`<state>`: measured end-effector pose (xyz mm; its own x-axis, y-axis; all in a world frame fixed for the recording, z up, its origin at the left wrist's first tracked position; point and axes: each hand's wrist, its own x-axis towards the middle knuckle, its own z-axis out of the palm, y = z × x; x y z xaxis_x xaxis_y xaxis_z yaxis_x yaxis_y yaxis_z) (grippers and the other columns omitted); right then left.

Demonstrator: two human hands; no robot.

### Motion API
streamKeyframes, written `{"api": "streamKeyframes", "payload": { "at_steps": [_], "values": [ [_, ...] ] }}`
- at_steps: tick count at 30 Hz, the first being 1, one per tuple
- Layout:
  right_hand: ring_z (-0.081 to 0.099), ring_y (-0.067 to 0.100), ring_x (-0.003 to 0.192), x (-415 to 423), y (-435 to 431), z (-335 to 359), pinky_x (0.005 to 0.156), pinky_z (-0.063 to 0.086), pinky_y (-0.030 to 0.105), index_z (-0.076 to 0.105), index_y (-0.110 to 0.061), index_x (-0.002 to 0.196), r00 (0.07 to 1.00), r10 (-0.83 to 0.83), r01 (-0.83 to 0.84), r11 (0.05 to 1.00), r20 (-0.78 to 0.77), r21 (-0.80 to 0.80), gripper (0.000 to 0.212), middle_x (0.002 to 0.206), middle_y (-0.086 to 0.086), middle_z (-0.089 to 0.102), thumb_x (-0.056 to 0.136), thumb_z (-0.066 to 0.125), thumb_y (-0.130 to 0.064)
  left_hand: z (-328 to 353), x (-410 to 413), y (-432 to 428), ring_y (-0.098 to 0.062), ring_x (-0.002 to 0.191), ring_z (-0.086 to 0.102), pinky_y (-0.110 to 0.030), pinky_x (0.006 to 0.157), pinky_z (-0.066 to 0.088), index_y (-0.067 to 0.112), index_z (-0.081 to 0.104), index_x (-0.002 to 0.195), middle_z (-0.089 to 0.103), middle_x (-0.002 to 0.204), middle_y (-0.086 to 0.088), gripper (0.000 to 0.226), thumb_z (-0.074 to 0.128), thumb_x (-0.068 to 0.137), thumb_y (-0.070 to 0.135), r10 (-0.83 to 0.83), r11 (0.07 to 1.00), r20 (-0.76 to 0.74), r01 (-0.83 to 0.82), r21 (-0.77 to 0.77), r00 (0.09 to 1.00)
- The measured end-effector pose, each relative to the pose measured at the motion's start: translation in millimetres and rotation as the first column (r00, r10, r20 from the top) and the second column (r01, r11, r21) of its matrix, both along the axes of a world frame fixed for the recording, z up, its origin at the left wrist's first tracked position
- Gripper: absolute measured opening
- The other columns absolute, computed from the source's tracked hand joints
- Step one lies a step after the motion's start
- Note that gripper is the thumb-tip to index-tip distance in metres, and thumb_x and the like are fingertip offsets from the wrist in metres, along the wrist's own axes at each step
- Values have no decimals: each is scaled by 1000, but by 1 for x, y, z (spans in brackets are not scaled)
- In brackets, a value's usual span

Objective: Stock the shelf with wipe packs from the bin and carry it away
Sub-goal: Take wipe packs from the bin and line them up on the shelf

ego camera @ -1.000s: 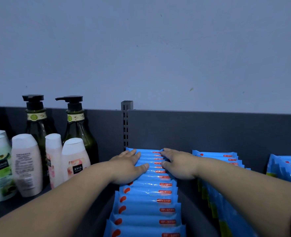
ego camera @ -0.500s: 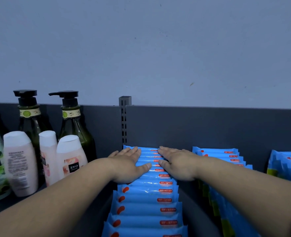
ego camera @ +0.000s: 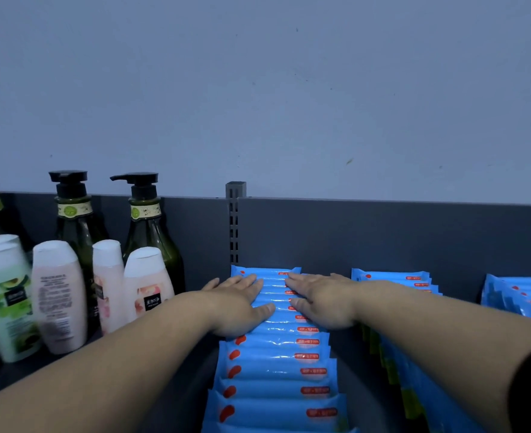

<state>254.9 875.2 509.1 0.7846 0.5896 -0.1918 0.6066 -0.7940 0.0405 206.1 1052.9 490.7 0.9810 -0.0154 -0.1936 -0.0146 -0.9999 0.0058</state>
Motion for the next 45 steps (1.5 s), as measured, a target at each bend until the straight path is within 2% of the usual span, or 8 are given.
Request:
{"api": "streamKeyframes", "payload": {
  "at_steps": [12,17,23,29,32,37,40,45],
  "values": [
    [16,16,147,-36,-19,36,120,14,35,15,-25,153,999,-27,27,1000,40,9,57,160,-10,9,102,30,-44,32,-71,-9,-11,147,-7,-40,120,-2,23,3,153,-8,160,7,65,17,98,56,-46,997,39,48,-61,998],
    [34,20,139,-80,-24,40,116,24,36,27,-28,150,999,-42,44,997,-32,67,49,154,-4,33,103,30,-42,28,-108,-18,-10,147,-6,-38,120,-1,24,4,153,-5,160,6,67,17,97,58,-88,993,5,88,-74,996],
    [28,29,139,-134,-15,9,113,23,36,30,-5,146,985,-145,143,989,-96,-30,47,153,14,28,106,25,-29,1,-126,-30,-12,147,-8,-36,120,-1,22,-2,153,-7,160,3,69,15,97,60,-105,994,-46,104,-18,993],
    [3,25,147,-150,-18,-12,116,9,32,26,-1,147,983,-174,180,975,-60,127,48,157,16,12,106,23,-26,-9,-126,-29,-11,147,-7,-38,120,-2,23,1,153,-6,161,4,67,15,98,58,-82,996,31,83,-42,996],
    [13,21,145,-155,-21,-12,115,18,31,31,-7,146,992,-124,126,952,-26,280,46,156,11,21,106,25,-29,-13,-136,-29,-11,147,-3,-35,120,1,23,6,153,-3,161,5,68,20,97,59,-34,985,175,63,-162,984],
    [32,12,139,-178,-34,-27,111,27,27,32,-33,142,986,-131,168,726,-106,667,40,153,-5,29,102,37,-32,-35,-169,-27,-10,146,11,-29,117,18,28,19,150,18,157,5,71,46,90,57,140,824,366,97,-558,920],
    [42,10,125,-197,-37,-41,94,28,11,30,-27,143,987,-109,160,693,-117,703,43,142,-3,39,101,41,-26,-44,-185,-37,-5,125,42,-26,104,39,32,28,141,43,134,10,69,61,84,52,177,758,335,89,-646,926],
    [29,10,137,-201,-35,-52,84,20,5,19,-18,149,986,-123,169,669,-117,724,52,156,-5,19,102,39,-21,-37,-196,-47,3,101,44,-10,83,33,28,22,144,39,117,19,71,64,87,39,211,750,335,67,-658,918]
  ]
}}
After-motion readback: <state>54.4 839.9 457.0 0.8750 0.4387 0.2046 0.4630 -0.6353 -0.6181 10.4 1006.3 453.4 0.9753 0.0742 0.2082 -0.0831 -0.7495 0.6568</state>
